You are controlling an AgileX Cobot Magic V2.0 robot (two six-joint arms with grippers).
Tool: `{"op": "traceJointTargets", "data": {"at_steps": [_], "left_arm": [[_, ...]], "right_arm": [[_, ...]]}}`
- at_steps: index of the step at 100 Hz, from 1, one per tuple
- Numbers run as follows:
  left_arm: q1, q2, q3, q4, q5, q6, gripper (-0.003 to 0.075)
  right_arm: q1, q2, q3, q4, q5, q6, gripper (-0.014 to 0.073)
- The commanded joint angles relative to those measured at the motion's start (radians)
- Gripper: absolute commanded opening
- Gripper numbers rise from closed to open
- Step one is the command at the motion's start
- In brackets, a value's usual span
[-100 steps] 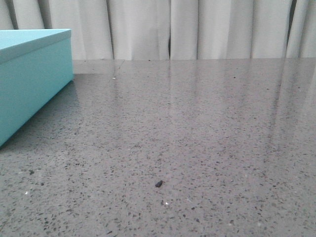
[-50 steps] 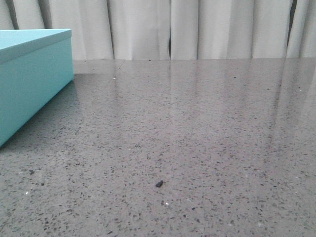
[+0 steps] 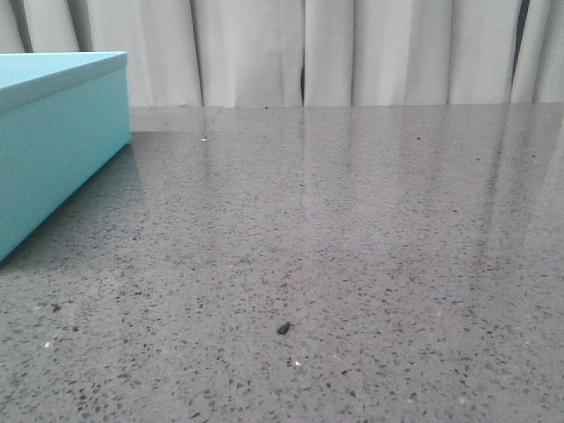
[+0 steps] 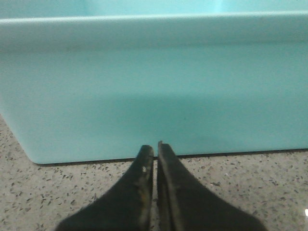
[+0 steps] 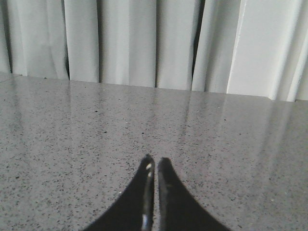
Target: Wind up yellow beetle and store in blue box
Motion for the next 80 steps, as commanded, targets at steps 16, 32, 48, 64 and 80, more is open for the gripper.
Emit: {"op": "traceJointTargets", "data": {"at_steps": [16,32,48,64,80], "left_arm": [[0.002,-0.029,0.043,0.006,-0.038,-0.009,-0.0020],[0.002,-0.029,0.043,0.006,-0.038,-0.009,-0.0020],[0.002,-0.029,0.043,0.006,-0.038,-0.009,-0.0020],[0.002,-0.029,0.043,0.006,-0.038,-0.009,-0.0020],[0.002,-0.029,0.043,0.006,-0.038,-0.009,-0.0020]], "right_arm": [[-0.007,-0.050,0.028,-0.095,-0.085,-0.008,-0.0050],[-0.014,-0.054,0.028,-0.102,-0.085,-0.008,-0.0050],[-0.014,-0.054,0.028,-0.102,-0.085,-0.008,-0.0050],[-0.014,-0.054,0.028,-0.102,-0.085,-0.008,-0.0050],[-0.014,-0.054,0.028,-0.102,-0.085,-0.008,-0.0050]]}}
